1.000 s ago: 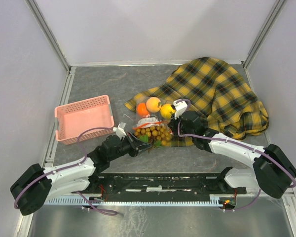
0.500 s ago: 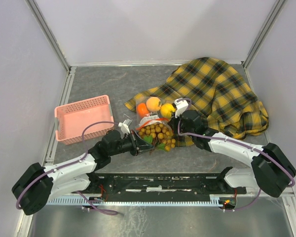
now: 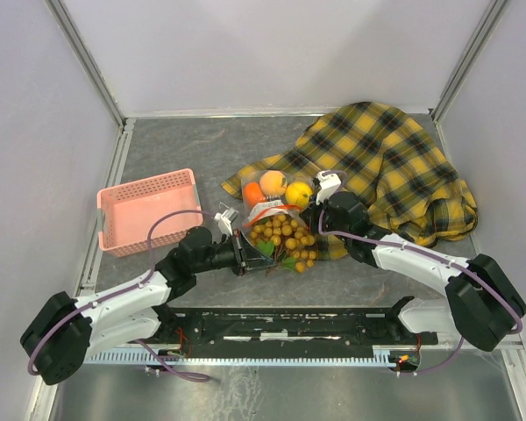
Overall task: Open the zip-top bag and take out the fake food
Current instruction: Pick up the fake fruit from the zipper food storage bag.
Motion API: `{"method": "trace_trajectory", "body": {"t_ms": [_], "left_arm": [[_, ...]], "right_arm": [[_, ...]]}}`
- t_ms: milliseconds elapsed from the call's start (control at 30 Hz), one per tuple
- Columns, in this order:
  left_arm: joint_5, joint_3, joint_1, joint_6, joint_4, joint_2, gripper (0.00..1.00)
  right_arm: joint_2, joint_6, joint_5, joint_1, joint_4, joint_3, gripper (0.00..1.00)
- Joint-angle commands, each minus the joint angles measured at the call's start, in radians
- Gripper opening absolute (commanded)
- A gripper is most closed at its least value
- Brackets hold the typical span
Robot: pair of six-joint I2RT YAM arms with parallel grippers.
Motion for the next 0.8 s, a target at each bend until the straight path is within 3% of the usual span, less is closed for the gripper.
{"method": "trace_trajectory", "body": {"t_ms": [0,367,767], "left_arm": [[0.09,0.105,0.01,0.106,0.015,-0.05,0.03],[0.15,0.189,0.055,0.199,-0.109,-0.074,0.03],[0.202,0.295,0.165,0.377,-0.378,-0.133,0.03]], "right_arm": [[-0.015,0.034,-0.023,-0.023,0.076,-0.012,0.02],[-0.016,0.063,-0.073,-0.064,0.099,-0.035,0.02],[-0.014,0.076,-0.097,-0.084,0.11,-0.042,0.02]]}}
